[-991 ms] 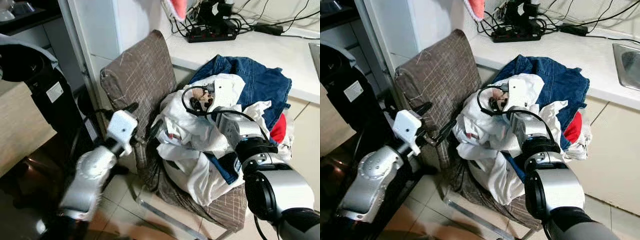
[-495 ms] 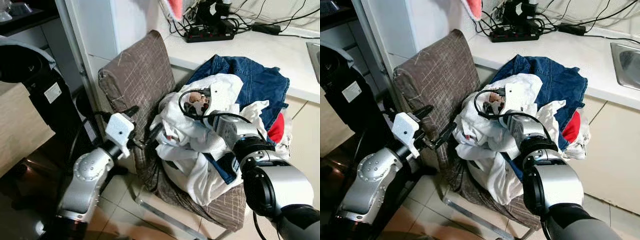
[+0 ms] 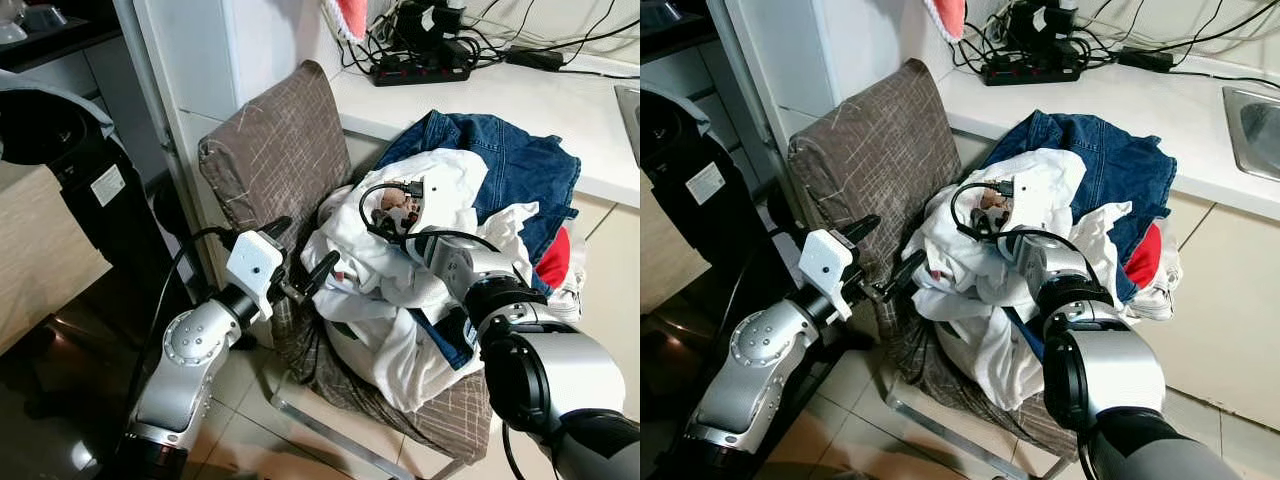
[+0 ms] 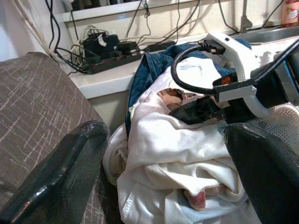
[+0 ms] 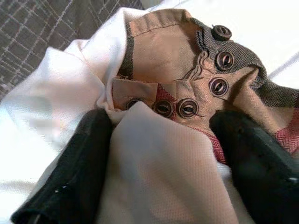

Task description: Clothes washing

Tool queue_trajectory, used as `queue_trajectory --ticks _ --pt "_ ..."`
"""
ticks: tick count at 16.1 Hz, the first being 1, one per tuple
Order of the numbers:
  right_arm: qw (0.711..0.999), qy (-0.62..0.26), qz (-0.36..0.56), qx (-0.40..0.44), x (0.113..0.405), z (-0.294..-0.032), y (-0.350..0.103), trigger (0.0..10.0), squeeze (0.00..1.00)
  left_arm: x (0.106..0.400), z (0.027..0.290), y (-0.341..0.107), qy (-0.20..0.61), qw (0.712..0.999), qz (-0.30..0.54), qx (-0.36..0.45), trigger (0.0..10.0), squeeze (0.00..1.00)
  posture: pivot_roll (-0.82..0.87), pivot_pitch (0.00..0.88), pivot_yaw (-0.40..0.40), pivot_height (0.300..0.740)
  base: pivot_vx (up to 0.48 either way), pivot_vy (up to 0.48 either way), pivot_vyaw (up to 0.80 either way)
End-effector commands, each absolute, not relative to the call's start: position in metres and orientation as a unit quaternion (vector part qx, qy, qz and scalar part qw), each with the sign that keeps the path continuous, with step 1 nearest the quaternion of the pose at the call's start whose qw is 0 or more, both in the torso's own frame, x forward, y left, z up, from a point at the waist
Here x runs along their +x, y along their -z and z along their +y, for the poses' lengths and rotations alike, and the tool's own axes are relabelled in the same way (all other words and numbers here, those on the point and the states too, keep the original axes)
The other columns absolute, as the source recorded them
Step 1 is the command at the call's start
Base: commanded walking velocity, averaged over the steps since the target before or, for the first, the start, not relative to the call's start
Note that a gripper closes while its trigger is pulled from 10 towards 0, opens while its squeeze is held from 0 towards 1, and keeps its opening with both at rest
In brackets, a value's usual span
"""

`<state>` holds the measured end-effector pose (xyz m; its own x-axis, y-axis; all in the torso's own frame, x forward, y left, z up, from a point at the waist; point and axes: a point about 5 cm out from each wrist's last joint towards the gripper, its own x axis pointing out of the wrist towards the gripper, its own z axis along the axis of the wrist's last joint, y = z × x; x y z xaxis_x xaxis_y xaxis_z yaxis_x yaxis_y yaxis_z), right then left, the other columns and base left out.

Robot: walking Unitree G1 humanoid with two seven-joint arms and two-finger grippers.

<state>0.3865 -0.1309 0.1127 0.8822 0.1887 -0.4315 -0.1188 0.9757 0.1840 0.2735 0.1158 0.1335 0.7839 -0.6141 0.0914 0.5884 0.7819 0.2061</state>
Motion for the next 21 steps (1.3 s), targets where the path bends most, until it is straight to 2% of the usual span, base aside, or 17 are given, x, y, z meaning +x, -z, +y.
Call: queue_trajectory --ticks 1,21 --pt "0.967 -0.071 0.24 0.047 0.382 -0.133 -0.102 0.0 0.0 0.276 0.113 -0.139 0.318 0.94 -0.083 0.093 10.0 0.0 0.07 0.007 -0.031 0.74 0.0 0.0 0.0" --pt "0.983 -0.055 0.176 0.022 0.389 -0.133 -0.117 0.0 0.0 0.274 0.108 -0.133 0.316 0.939 -0.075 0.11 10.0 0.0 0.08 0.0 -0.036 0.74 0.0 0.0 0.0"
